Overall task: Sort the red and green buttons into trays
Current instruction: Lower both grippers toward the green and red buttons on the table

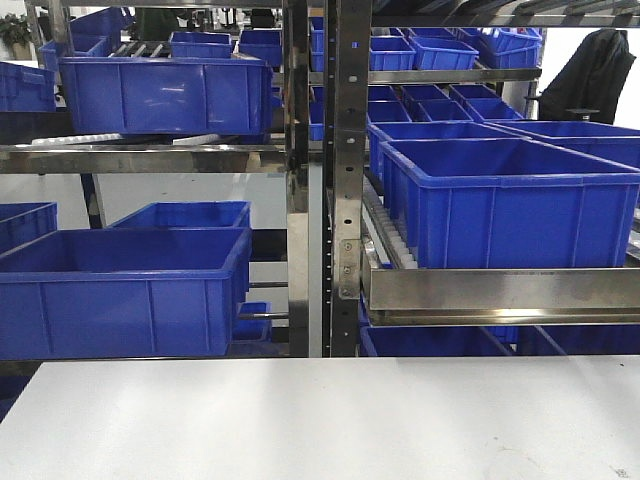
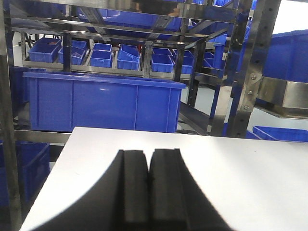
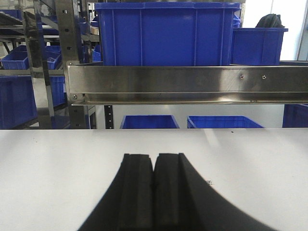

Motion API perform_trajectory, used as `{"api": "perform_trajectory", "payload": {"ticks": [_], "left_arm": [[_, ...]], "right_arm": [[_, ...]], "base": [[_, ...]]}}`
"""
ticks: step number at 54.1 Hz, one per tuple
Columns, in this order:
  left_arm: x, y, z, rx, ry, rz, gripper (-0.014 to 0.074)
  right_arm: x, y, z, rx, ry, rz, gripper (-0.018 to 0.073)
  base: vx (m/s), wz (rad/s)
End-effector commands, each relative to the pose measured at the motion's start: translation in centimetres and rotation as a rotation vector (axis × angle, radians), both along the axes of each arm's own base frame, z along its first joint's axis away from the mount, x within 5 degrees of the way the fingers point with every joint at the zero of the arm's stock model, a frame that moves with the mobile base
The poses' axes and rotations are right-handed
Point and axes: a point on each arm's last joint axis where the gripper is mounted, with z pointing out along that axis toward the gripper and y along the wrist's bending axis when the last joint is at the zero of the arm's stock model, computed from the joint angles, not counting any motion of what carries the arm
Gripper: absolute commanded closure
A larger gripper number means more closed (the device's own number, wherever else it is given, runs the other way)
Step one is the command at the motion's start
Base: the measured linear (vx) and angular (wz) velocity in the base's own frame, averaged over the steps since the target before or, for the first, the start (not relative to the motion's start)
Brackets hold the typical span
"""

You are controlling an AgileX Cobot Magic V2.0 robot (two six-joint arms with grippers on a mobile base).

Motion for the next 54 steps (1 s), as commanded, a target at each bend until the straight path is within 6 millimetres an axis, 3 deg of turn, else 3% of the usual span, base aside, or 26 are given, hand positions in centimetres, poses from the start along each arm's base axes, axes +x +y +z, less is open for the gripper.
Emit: {"api": "perform_trajectory", "payload": {"ticks": [1, 54], "left_arm": [[-0.26, 0.01, 1.51, -0.004, -0.118, 0.001, 0.0602], [-0.29, 0.01, 1.75, -0.005, -0.144, 0.001, 0.0602]], "right_arm": [[-0.05, 0.05, 0.39, -0.010, -0.082, 0.006, 0.0568], [-0.06, 0.06, 0.54, -0.011, -0.099, 0.007, 0.0568]], "base": [[0.00, 0.00], [0.00, 0.00]]}}
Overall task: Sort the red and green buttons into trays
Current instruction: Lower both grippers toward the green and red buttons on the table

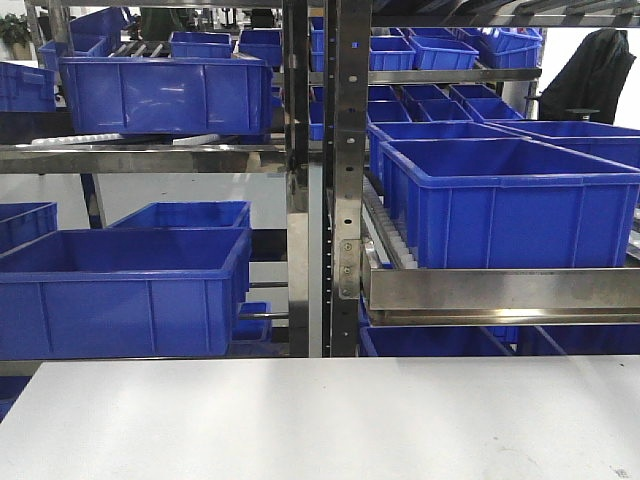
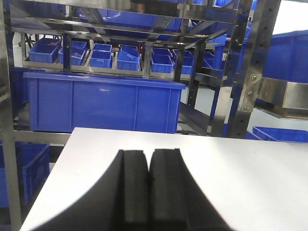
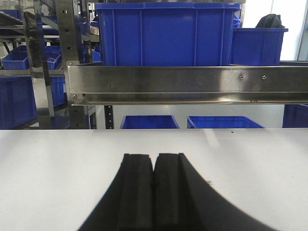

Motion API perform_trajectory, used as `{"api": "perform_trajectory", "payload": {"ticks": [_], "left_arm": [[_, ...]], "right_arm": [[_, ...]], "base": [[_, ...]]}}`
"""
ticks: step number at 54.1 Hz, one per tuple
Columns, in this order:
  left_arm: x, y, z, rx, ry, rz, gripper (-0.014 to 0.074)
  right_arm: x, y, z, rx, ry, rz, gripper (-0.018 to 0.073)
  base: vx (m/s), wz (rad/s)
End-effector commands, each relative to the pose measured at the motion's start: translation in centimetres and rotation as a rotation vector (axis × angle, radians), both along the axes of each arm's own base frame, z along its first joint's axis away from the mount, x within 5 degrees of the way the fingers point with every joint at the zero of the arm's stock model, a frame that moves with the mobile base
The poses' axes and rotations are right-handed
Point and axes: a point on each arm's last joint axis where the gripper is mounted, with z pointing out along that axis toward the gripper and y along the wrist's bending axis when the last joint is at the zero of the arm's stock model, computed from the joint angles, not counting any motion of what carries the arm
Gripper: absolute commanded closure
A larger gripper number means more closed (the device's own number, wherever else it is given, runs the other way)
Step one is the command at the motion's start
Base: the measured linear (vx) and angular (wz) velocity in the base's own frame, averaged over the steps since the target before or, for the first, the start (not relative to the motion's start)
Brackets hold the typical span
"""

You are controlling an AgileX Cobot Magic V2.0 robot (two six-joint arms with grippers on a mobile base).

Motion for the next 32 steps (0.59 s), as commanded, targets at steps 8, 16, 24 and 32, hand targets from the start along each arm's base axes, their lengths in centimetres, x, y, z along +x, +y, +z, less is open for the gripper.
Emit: {"api": "perform_trajectory", "payload": {"ticks": [8, 16, 24, 32], "left_arm": [[-0.6, 0.1, 3.3, -0.089, -0.276, -0.005, 0.0602], [-1.9, 0.2, 7.2, -0.119, -0.492, -0.013, 0.0602], [-2.4, 0.0, 11.5, 0.002, -0.497, -0.005, 0.0602], [-0.6, -0.1, 15.2, 0.066, -0.396, 0.005, 0.0600]], "right_arm": [[-0.2, 0.1, 1.6, -0.014, -0.211, 0.012, 0.0568], [-0.7, 0.1, 4.2, -0.017, -0.305, 0.013, 0.0568], [-1.1, 0.0, 8.7, -0.027, -0.188, -0.001, 0.0568], [-0.5, -0.1, 12.8, -0.074, -0.144, -0.013, 0.0568]], "base": [[0.00, 0.00], [0.00, 0.00], [0.00, 0.00], [0.00, 0.00]]}}
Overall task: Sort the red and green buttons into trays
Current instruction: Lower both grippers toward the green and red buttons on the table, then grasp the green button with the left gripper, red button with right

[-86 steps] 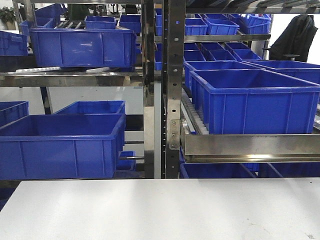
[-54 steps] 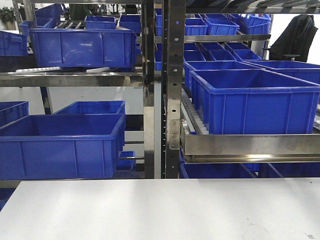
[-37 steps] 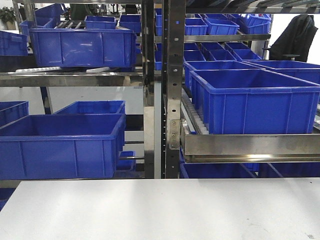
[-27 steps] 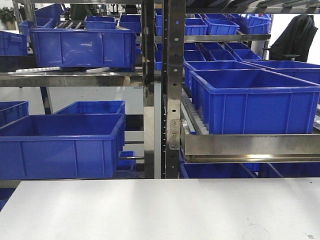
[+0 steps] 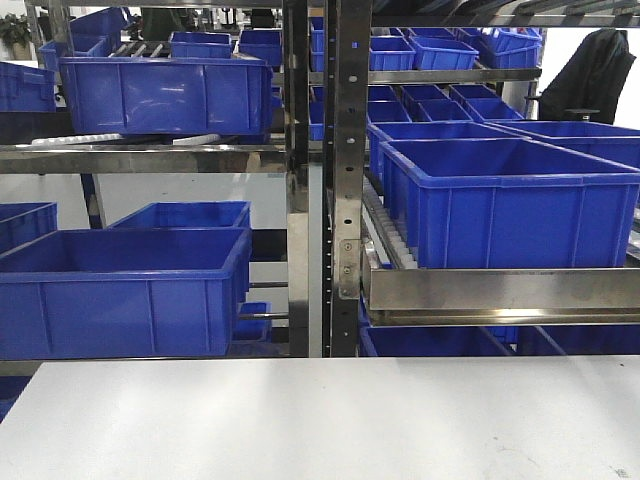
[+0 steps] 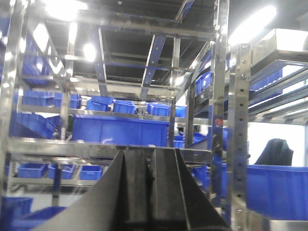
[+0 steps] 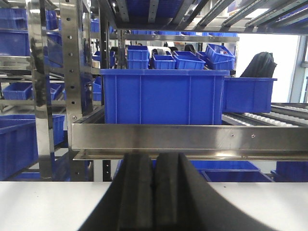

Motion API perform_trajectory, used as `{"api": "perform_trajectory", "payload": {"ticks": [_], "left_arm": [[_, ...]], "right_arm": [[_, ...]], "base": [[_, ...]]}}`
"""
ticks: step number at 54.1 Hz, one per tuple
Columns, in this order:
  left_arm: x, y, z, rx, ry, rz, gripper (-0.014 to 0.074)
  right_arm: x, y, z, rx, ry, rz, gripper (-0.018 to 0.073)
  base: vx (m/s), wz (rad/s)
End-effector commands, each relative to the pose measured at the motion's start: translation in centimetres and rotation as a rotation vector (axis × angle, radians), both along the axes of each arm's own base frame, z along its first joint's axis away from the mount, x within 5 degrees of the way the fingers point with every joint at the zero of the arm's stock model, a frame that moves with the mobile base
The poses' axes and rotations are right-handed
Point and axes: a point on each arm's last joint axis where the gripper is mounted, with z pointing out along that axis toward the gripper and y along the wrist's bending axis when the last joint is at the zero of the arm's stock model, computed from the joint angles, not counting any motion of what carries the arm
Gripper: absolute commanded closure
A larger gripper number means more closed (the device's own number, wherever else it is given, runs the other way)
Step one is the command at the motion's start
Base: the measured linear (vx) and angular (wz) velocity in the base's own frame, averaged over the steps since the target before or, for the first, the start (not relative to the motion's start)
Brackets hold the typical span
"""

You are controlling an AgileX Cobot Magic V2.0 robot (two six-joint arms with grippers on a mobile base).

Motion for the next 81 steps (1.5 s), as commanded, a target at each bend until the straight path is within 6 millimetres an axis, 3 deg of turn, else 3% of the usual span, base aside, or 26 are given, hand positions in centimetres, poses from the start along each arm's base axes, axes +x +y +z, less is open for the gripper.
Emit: {"api": "perform_trajectory", "payload": {"ticks": [1, 9, 27, 38, 46, 54, 62, 73, 81], "left_arm": [[1.3, -0.1, 2.8, 0.030, 0.020, 0.009, 0.0600], [4.8, -0.2, 2.4, 0.031, 0.166, 0.007, 0.0596], [10.6, -0.3, -2.0, 0.046, 0.557, 0.013, 0.0541], [12.8, -0.4, -4.0, 0.053, 0.681, 0.011, 0.0367], [14.1, -0.4, -5.1, 0.057, 0.730, 0.008, 0.0198], [15.1, -0.5, -5.7, 0.036, 0.736, 0.002, 0.0092], [16.2, -0.6, -7.2, 0.049, 0.809, 0.000, 0.0071], [17.8, -2.1, -9.1, 0.179, 0.841, -0.074, 0.0071], [18.4, -3.3, -10.1, 0.160, 0.871, -0.124, 0.0071]], "right_arm": [[0.5, 0.0, 3.1, -0.047, -0.046, -0.005, 0.0568], [2.6, -0.1, 3.2, -0.044, 0.027, -0.002, 0.0567], [6.3, -0.3, 1.0, -0.026, 0.253, 0.000, 0.0521], [7.8, -0.4, 0.0, -0.023, 0.339, 0.001, 0.0398], [8.6, -0.4, -0.7, -0.020, 0.393, 0.002, 0.0242], [9.2, -0.4, -1.3, -0.018, 0.440, 0.002, 0.0098], [9.6, -0.4, -1.7, -0.009, 0.466, 0.003, 0.0027], [9.6, -0.4, -1.8, -0.007, 0.470, 0.003, 0.0024], [9.6, -0.4, -1.8, -0.009, 0.475, 0.002, 0.0024]], "base": [[0.00, 0.00], [0.00, 0.00], [0.00, 0.00], [0.00, 0.00], [0.00, 0.00], [0.00, 0.00], [0.00, 0.00], [0.00, 0.00], [0.00, 0.00]]}}
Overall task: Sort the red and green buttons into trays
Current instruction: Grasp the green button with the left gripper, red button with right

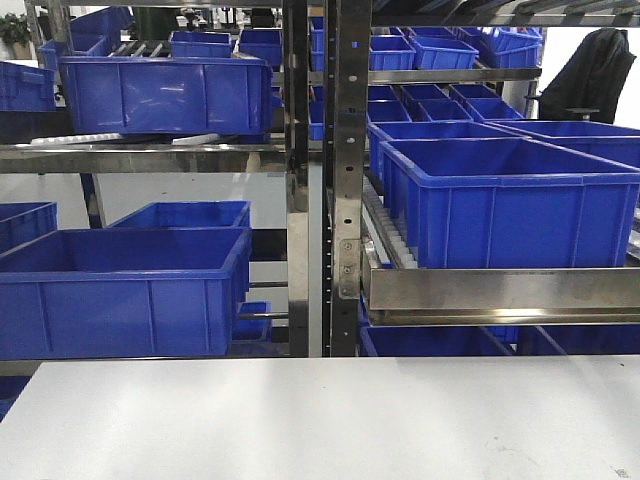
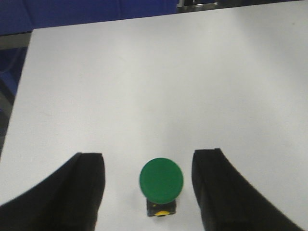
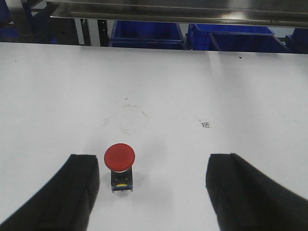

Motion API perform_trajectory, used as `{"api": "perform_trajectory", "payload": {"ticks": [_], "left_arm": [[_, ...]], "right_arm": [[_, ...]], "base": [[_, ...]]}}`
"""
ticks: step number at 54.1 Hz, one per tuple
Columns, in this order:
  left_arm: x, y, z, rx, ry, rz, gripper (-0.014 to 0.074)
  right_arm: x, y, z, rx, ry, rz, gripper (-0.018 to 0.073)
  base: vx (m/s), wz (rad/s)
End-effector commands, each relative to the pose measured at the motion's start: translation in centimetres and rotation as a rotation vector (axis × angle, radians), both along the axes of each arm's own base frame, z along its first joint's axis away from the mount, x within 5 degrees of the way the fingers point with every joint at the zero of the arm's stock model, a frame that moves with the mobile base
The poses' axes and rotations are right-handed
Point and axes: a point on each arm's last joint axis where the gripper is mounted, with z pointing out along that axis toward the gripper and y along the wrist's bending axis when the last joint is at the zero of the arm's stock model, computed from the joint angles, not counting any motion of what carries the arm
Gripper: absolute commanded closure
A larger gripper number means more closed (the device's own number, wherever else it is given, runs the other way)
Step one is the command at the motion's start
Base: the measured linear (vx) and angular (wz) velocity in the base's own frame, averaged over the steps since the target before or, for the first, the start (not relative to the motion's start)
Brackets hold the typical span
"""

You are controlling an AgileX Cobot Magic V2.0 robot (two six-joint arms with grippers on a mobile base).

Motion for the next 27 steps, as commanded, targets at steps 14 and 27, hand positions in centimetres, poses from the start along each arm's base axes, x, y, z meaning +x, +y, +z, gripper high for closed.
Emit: {"api": "perform_trajectory", "payload": {"ticks": [14, 27], "left_arm": [[2.5, -1.1, -1.2, -0.077, -0.025, -0.003, 0.0071], [4.0, -1.4, -3.2, -0.084, -0.010, -0.014, 0.0071]], "right_arm": [[0.4, 0.0, 1.3, -0.007, -0.066, 0.007, 0.0024], [0.3, 0.0, 1.0, -0.007, -0.026, 0.004, 0.0024]], "base": [[0.00, 0.00], [0.00, 0.00]]}}
